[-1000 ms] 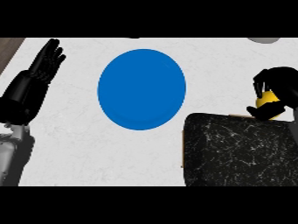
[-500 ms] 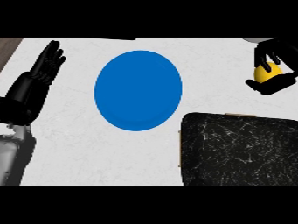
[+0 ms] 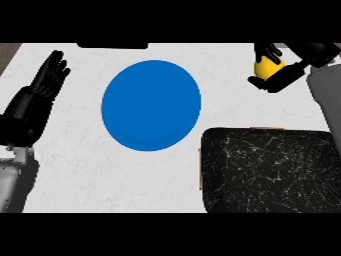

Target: Pick the lemon from the tray and place it in the plate

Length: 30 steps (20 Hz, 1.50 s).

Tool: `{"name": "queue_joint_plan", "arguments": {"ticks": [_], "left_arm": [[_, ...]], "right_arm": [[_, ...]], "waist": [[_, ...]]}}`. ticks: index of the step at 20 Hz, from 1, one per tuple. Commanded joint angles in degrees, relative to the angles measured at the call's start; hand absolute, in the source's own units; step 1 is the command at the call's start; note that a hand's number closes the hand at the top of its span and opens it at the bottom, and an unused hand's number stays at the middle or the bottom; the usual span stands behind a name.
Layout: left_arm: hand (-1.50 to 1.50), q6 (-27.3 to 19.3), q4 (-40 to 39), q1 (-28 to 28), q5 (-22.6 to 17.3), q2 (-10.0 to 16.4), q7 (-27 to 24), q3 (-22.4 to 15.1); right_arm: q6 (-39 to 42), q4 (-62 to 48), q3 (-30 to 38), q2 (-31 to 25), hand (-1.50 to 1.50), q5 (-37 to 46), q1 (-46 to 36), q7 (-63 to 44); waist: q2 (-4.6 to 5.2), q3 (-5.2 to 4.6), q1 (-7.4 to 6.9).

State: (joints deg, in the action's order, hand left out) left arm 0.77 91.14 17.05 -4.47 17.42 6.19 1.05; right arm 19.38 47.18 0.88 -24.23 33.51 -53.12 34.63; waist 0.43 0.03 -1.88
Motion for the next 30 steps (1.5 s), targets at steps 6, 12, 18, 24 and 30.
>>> {"name": "queue_joint_plan", "arguments": {"ticks": [6,12,18,24,30], "left_arm": [[0.00,1.10,0.26,0.42,-0.64,0.99,1.56,2.89],[0.00,2.27,3.53,0.37,-1.23,1.28,3.91,2.85],[0.00,2.28,-3.17,0.48,0.69,-1.42,-1.76,1.74],[0.00,2.22,-3.34,5.27,1.30,-2.00,0.97,0.77],[0.00,3.21,-2.88,4.42,1.74,-2.97,-0.40,-0.78]], "right_arm": [[1.83,-1.37,-1.52,11.78,1.50,-0.40,-9.59,-8.73],[-2.90,-8.09,-3.28,20.98,1.50,1.83,-11.71,-12.99],[-12.76,-15.43,-11.15,24.10,1.50,-1.21,-15.19,-17.11],[-19.91,-18.98,-22.29,24.19,1.50,-6.45,-14.80,-17.74],[-21.08,-23.00,-25.13,24.22,-1.50,-14.17,-13.79,-21.27]], "waist": [[-0.40,-0.05,1.16],[-0.21,-0.04,0.57],[0.10,-0.08,-0.46],[0.42,-0.08,-1.96],[1.10,-0.08,-4.07]]}}
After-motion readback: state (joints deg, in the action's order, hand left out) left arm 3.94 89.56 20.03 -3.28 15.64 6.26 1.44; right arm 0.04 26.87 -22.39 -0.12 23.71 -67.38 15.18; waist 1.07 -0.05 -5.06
